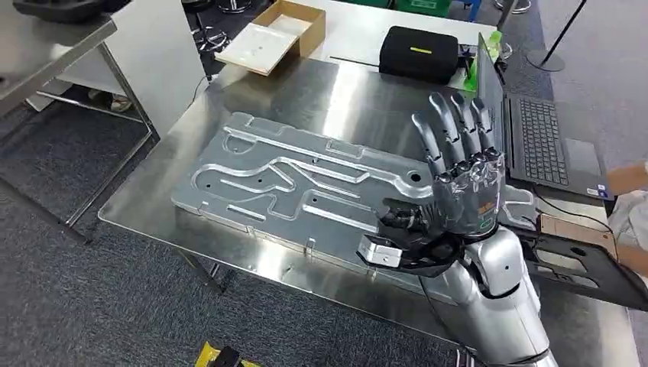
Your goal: Take the parts from the cabinet and place them on the table.
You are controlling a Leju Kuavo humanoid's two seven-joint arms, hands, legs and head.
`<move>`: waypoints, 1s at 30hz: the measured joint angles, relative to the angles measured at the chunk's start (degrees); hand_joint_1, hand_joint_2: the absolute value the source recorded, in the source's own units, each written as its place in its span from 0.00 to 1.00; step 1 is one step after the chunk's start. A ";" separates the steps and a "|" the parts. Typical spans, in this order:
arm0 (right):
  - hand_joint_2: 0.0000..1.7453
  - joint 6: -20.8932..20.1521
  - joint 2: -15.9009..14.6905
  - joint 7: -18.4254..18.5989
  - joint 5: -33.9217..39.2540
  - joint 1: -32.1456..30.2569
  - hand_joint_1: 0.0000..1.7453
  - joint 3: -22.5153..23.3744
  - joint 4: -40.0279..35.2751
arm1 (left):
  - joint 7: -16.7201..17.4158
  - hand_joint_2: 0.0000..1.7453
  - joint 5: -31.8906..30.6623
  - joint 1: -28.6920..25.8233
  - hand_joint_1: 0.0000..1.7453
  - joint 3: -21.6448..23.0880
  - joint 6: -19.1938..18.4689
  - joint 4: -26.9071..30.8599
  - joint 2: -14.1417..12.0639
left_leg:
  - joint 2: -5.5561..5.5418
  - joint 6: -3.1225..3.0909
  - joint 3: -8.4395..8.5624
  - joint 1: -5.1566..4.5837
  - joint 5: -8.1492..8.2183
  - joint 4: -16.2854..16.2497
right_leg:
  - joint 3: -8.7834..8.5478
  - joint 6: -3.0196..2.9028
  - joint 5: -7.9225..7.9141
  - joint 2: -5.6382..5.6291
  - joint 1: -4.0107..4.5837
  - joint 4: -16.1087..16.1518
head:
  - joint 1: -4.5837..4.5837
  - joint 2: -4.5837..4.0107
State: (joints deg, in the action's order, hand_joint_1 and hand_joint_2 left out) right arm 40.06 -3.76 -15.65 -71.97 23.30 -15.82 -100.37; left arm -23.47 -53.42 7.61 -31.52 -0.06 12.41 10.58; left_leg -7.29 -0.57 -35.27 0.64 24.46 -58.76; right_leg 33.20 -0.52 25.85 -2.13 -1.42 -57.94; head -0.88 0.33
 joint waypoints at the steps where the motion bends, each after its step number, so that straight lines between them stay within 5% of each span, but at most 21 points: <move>1: 0.00 0.00 -0.04 0.04 0.02 0.19 0.00 -0.37 0.02 | -0.07 0.00 0.00 -0.09 0.00 0.00 0.04 0.00 -0.02 | 3.38 0.18 -0.58 -0.55 1.08 -1.40 | -0.30 -0.33 -0.01 0.65 0.17 0.38 | 0.26 0.00; 2: 0.00 0.00 -0.07 0.07 0.04 0.58 0.00 -0.81 0.00 | -0.07 0.00 0.00 0.08 0.00 0.00 0.04 0.00 -0.04 | 5.24 0.36 -2.28 -0.42 3.22 -4.85 | -0.33 -0.51 0.00 1.51 0.27 0.39 | 0.44 0.00; 4: 0.00 0.00 -0.20 0.09 0.07 0.81 0.00 -1.49 0.02 | -0.11 0.00 0.00 0.44 0.00 0.02 0.06 0.00 -0.17 | 6.41 0.82 -6.71 -0.09 7.35 -13.87 | -0.32 -0.66 0.14 3.33 0.48 0.34 | 0.42 0.00; 6: 0.00 0.00 -0.26 0.09 0.09 0.82 0.00 -2.14 0.07 | -0.11 0.00 -0.04 0.37 0.00 0.02 0.06 0.00 -0.22 | 6.74 1.26 -8.16 0.17 7.23 -16.82 | -0.33 -0.62 0.29 5.03 0.51 0.23 | 0.42 0.00; 7: 0.00 0.00 -0.29 0.09 0.09 0.91 0.00 -2.34 0.07 | -0.11 0.00 -0.04 0.26 0.00 0.02 0.06 0.00 -0.33 | 6.99 1.38 -6.86 0.28 5.40 -14.29 | -0.37 -0.54 0.41 5.73 0.49 0.14 | 0.44 0.00; 9: 0.00 0.00 -0.31 0.11 0.18 1.28 0.00 -2.71 0.07 | -0.18 0.00 -0.02 0.28 0.00 0.02 0.13 0.00 -0.63 | 8.43 1.36 -1.49 0.41 0.65 -4.33 | -0.42 -0.13 0.82 7.02 0.41 -0.36 | 0.44 0.00; 10: 0.00 0.00 -0.31 0.09 0.42 1.58 0.00 -2.85 0.04 | -0.37 0.00 0.02 0.39 0.00 0.02 0.15 0.00 -0.65 | 11.60 1.22 0.32 0.12 0.70 -0.17 | -0.38 0.24 1.15 7.58 0.61 -0.70 | 0.44 0.00; 11: 0.00 0.00 -0.33 0.11 0.77 1.96 0.00 -3.02 0.07 | -0.64 0.00 0.06 0.50 0.00 0.02 0.15 0.00 -0.68 | 11.40 0.42 0.36 -0.21 0.57 -0.06 | -0.26 0.59 1.38 8.04 1.07 -1.04 | 0.42 0.00; 15: 0.00 -0.02 -0.31 0.37 1.49 3.77 0.00 -4.78 0.37 | -1.25 0.00 -0.02 0.47 0.00 0.02 0.13 0.00 -0.81 | 8.67 -0.91 0.20 -0.16 0.16 0.25 | -0.83 1.61 1.65 9.85 0.98 -0.83 | 0.37 0.00; 17: 0.00 0.00 -0.31 0.72 1.77 4.86 0.00 -5.38 0.61 | -1.34 0.00 -0.20 0.42 0.00 0.07 0.11 0.00 -0.92 | 7.67 -1.41 0.35 0.22 -0.14 0.45 | 0.54 2.06 4.46 5.05 0.57 -4.31 | 0.37 0.00; 18: 0.00 0.00 -0.31 0.83 1.81 5.30 0.00 -5.53 0.74 | -1.36 0.00 -0.20 0.62 0.00 0.11 0.11 0.00 -0.98 | 7.16 -1.60 0.28 0.21 -0.25 0.45 | 2.60 2.07 6.81 3.49 0.58 -8.74 | 0.33 0.00; 20: 0.00 0.00 -0.31 0.85 1.90 5.43 0.00 -5.93 1.25 | -1.36 0.00 -0.37 0.81 0.00 0.24 0.15 0.00 -1.03 | 5.60 -1.77 0.22 0.13 -0.32 0.43 | 6.78 2.08 9.76 2.48 0.60 -17.27 | 0.33 0.00; 21: 0.00 0.00 -0.31 0.81 1.95 5.44 0.00 -6.10 1.53 | -1.29 0.00 -0.35 0.77 0.00 0.28 0.15 0.00 -1.05 | 4.77 -1.77 0.24 0.11 -0.33 0.42 | 7.53 2.02 9.26 2.41 0.59 -18.29 | 0.33 0.00; 22: 0.00 0.00 -0.31 0.79 2.05 5.55 0.00 -6.23 1.77 | -1.23 0.00 -0.35 0.69 0.00 0.35 0.15 0.00 -1.11 | 3.90 -1.76 0.25 0.11 -0.33 0.37 | 7.16 1.86 7.53 2.34 0.59 -16.81 | 0.33 0.00; 24: 0.00 0.00 -0.31 0.61 2.08 6.11 0.00 -6.43 1.97 | -1.23 0.00 -0.35 0.65 0.00 0.46 0.17 0.00 -1.22 | 2.32 -1.69 0.35 0.11 -0.36 0.24 | 3.60 1.29 2.36 1.41 0.59 -8.74 | 0.33 0.00; 25: 0.00 0.00 -0.31 0.61 2.08 6.55 0.00 -6.43 1.97 | -1.23 0.00 -0.35 0.67 0.00 0.48 0.17 0.00 -1.22 | 1.68 -1.61 0.32 0.14 -0.35 0.18 | 1.53 0.90 0.12 -0.89 0.58 -3.95 | 0.33 0.00; 26: 0.00 0.00 -0.31 0.48 2.08 6.92 0.00 -6.45 1.99 | -1.25 0.00 -0.35 0.81 0.00 0.50 0.17 0.00 -1.22 | 1.23 -1.19 -0.06 -0.14 -0.36 -0.06 | 0.93 0.53 0.63 -3.77 0.43 -2.11 | 0.35 0.00; 28: 0.00 0.00 -0.07 -0.09 2.10 7.21 0.00 -6.45 1.92 | -1.42 0.00 -0.26 0.96 0.00 0.50 0.24 0.00 -1.33 | -0.07 -0.39 -0.62 0.42 -0.72 0.00 | 0.82 0.77 0.73 -2.64 0.72 -1.36 | 0.37 0.00; 30: 0.00 0.00 0.18 -0.52 2.05 7.51 0.00 -6.49 1.86 | -1.60 0.00 -0.20 0.86 0.00 0.50 0.35 0.00 -1.60 | -1.50 0.59 -0.90 0.36 -0.93 0.30 | 0.40 0.26 0.58 -1.31 0.47 -0.89 | 0.35 0.00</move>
State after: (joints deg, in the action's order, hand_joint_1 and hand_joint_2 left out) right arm 40.06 -3.58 -16.17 -69.92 30.82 -22.32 -98.51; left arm -25.07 -53.61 8.47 -31.02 0.28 12.41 8.98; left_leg -8.79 0.03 -36.17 1.00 23.54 -58.46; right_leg 33.60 -0.26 26.43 -3.43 -0.95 -58.83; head -0.53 0.33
